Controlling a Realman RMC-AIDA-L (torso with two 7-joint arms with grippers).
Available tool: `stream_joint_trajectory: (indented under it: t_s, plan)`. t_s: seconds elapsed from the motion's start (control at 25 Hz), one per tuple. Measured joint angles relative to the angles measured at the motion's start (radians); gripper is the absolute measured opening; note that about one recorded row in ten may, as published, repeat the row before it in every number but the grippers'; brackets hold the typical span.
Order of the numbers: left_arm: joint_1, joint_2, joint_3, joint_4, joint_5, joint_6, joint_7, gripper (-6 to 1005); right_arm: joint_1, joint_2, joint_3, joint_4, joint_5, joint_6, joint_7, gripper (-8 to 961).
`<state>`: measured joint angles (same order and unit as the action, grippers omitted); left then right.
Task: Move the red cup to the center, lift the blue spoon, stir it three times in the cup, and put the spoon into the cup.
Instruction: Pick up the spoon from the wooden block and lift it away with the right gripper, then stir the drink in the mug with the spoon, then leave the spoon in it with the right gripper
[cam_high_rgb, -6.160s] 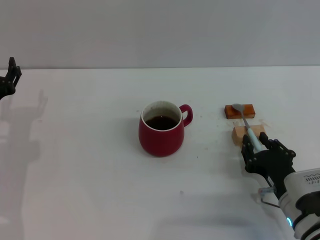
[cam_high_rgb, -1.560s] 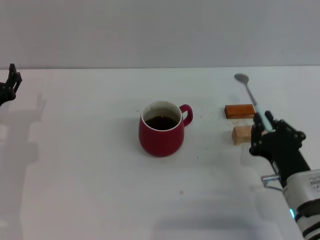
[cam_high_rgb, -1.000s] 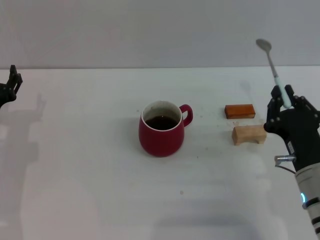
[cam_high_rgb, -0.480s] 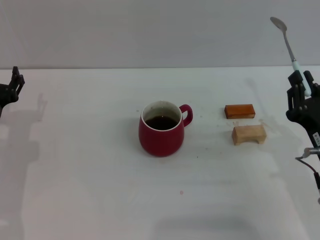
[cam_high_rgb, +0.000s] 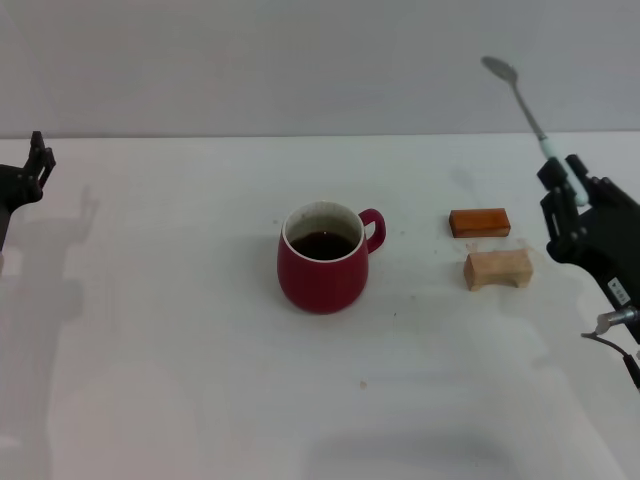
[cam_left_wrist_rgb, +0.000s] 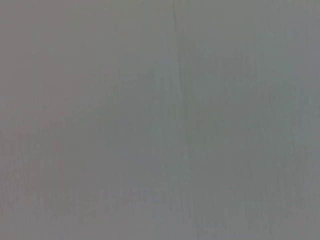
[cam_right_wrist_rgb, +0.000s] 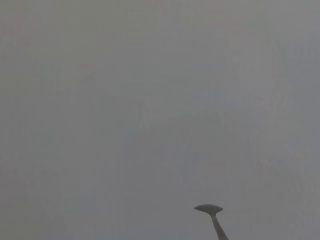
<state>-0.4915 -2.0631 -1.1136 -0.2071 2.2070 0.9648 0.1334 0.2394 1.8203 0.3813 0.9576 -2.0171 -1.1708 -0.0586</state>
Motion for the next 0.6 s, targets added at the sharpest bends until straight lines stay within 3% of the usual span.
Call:
stream_joint_trajectory:
  t_s: [0.08, 0.28, 0.48, 0.6]
  plan:
    - [-0.003, -0.001, 0.000, 0.000, 0.000, -0.001, 0.000, 854, 0.011, -0.028, 0.005, 0.027, -0.024, 0.052, -0.005, 199]
    - [-0.006, -0.002, 0.000, 0.000, -0.001, -0.002, 0.000, 854, 0.013, -0.052, 0.066, 0.067, -0.119, 0.159, -0.006, 200]
    - [-0.006, -0.002, 0.000, 0.000, -0.004, -0.010, 0.000, 854, -0.016, -0.050, 0.171, 0.120, -0.254, 0.279, -0.007, 202]
    - [-0.006, -0.001, 0.000, 0.000, -0.005, -0.011, 0.000, 855, -0.053, -0.034, 0.268, 0.178, -0.382, 0.388, -0.007, 204]
